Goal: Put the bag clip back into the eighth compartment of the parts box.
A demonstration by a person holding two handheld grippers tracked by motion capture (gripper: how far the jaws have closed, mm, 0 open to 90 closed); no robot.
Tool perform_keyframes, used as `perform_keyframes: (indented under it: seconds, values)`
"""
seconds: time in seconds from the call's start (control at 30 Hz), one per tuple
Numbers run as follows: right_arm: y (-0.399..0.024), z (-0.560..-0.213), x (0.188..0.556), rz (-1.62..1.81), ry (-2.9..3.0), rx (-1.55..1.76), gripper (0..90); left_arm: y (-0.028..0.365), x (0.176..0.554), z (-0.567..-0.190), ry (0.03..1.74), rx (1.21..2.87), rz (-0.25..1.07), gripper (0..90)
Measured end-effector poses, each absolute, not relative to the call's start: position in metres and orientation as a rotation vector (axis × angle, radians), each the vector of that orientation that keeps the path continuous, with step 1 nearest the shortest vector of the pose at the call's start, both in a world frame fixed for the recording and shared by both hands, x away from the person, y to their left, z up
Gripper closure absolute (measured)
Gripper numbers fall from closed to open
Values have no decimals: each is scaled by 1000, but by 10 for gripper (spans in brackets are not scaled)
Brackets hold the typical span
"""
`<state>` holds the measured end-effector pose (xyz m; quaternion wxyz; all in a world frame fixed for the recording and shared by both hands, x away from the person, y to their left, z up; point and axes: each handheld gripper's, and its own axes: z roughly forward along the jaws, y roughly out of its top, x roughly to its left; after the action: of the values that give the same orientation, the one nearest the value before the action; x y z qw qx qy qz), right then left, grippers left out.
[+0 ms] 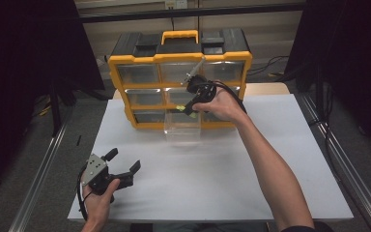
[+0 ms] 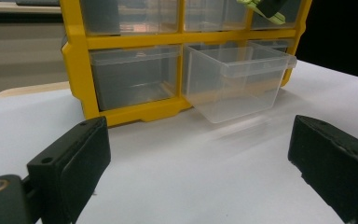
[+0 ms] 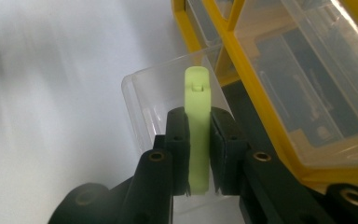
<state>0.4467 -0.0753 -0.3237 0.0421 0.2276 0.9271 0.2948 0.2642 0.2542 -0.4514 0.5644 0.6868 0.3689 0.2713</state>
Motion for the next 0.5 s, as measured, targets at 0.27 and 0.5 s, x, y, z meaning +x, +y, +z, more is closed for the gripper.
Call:
perform_keyframes:
  seconds: [0.27,0.5]
  values:
    - [-65,-326,451,797,2877,735,789,254,264,-451,875,1614,637,57]
    - [-58,-334,454,720,2912,727,789,255,264,-451,866,1620,644,57]
